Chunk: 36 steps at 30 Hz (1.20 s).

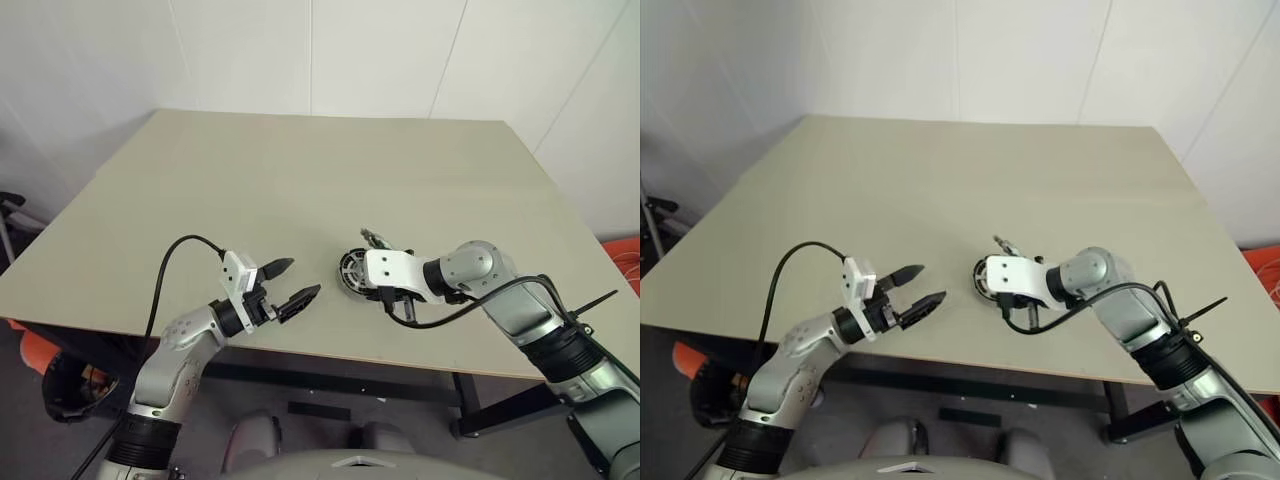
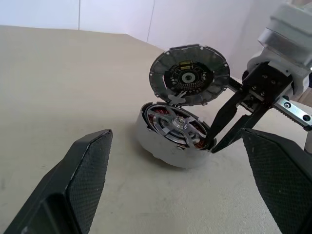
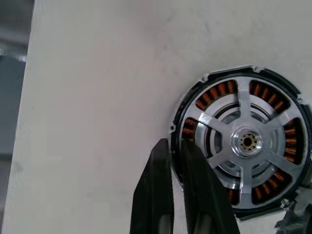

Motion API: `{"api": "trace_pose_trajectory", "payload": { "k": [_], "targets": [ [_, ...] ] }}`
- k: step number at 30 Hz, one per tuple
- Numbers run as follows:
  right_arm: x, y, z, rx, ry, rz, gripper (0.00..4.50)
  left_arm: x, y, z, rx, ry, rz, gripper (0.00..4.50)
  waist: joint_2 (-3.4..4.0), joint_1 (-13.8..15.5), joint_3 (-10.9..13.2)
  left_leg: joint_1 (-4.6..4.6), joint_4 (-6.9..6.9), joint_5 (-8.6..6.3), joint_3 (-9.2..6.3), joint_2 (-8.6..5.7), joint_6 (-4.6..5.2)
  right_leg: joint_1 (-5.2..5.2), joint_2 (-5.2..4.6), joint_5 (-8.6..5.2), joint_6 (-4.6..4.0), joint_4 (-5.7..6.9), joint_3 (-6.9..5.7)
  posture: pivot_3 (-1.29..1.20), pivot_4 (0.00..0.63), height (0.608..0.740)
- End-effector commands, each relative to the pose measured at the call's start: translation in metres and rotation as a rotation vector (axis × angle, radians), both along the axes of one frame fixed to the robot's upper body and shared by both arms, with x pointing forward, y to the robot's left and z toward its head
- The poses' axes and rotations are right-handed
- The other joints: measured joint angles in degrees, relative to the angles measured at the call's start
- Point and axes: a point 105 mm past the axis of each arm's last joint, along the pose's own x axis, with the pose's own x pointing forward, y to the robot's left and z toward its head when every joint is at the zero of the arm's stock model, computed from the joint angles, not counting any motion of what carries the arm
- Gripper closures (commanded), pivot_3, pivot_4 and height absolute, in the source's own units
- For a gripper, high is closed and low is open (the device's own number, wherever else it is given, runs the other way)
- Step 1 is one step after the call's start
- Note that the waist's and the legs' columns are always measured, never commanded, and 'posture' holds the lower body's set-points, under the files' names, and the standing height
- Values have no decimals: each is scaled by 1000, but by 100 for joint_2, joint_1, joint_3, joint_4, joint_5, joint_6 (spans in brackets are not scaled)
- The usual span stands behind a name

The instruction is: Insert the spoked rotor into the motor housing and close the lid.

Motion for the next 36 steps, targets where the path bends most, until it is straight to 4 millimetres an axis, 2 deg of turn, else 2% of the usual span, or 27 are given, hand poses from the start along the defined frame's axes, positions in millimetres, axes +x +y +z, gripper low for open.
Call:
{"api": "trace_pose_trajectory", "payload": {
  "k": [1, 7, 13, 20, 32, 33, 36],
  "targets": [
    [-1, 17, 43, 140, -8, -142, 4456, 0, 2, 11, -7, -49, -3, 0, 0, 14, 0, -5, 0, 0, 0, 0, 0, -7, 0, 0, -1, 6, 0, 0, 0, 740],
    [-15, 26, 58, 188, 139, -351, 4456, 1, -1, 14, -11, -50, -12, 0, 1, 31, 0, -5, 0, 2, -1, -1, -5, -10, 0, -1, -1, 14, 0, 0, 0, 740],
    [-23, 21, 61, 168, 205, -429, 4456, 3, -3, 16, -14, -49, -18, 0, 1, 44, 1, 0, 0, 10, -2, -3, -18, -9, -1, -23, 37, 14, 6, 0, 0, 740],
    [-19, 20, 50, 207, 265, -499, 4456, 5, -5, 20, -20, -51, -19, 0, 2, 33, 1, 6, -7, 26, -1, -2, -45, -14, 0, -23, 37, 25, 7, 0, 0, 740],
    [-11, 36, 33, 218, 298, -557, 4456, 6, -3, 21, -20, -53, -12, 0, 2, 33, 1, 4, -12, 33, -2, -4, -58, -18, -1, -23, 37, 26, 7, 0, 0, 740],
    [-10, 38, 33, 229, 302, -556, 3806, 6, -3, 21, -20, -52, -12, 0, 2, 34, 1, 4, -12, 33, -2, -4, -58, -17, -1, -23, 38, 26, 6, 0, 0, 740],
    [-9, 47, 39, 271, 303, -539, 2888, 6, -3, 20, -20, -51, -12, 0, 2, 31, 1, 5, -12, 35, -2, -4, -61, -17, -1, -23, 38, 26, 6, 0, 0, 740]
  ]
}}
